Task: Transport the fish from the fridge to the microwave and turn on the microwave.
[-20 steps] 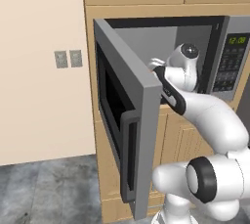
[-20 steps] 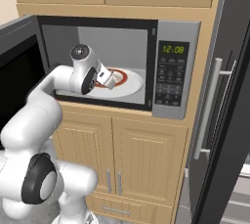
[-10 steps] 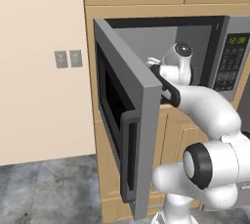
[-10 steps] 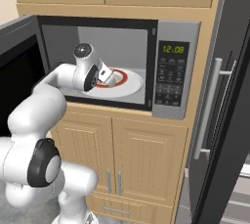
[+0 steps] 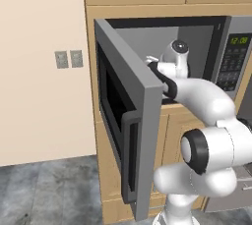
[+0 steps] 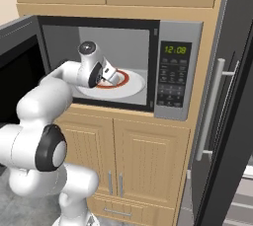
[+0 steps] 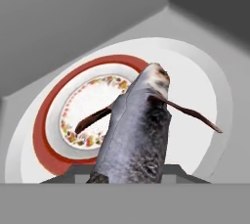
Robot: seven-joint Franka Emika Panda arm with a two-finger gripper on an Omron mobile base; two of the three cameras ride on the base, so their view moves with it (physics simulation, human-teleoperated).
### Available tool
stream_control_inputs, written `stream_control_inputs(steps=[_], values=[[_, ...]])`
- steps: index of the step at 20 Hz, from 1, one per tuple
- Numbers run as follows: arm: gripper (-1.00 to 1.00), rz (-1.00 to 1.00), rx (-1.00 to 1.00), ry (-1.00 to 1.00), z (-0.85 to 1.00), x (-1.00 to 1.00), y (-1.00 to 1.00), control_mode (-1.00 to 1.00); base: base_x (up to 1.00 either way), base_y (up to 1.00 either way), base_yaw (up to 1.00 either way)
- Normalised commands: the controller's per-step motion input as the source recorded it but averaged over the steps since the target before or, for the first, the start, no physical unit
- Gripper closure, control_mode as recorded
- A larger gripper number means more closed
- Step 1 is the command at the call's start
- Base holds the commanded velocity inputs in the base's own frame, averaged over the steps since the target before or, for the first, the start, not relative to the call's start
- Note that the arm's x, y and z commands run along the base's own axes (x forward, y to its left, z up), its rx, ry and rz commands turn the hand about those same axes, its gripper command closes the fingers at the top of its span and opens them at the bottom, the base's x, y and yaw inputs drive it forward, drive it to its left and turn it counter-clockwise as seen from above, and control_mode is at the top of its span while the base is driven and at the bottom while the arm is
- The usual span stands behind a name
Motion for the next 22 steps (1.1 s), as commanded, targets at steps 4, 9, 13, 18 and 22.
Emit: stream_control_inputs(steps=[4,9,13,18,22], values=[[1.00,0.00,0.00,0.00,-0.08,0.27,0.01,-1.00,0.00,0.00,0.00],[1.00,0.00,0.00,0.00,-0.11,0.23,0.02,-1.00,0.00,0.00,0.00],[1.00,0.00,0.00,0.00,-0.15,0.21,0.05,-1.00,0.00,0.00,0.00],[1.00,0.00,0.00,0.00,-0.14,0.16,0.05,-1.00,0.00,0.00,0.00],[1.00,0.00,0.00,0.00,-0.08,0.14,0.03,-1.00,0.00,0.00,0.00]])
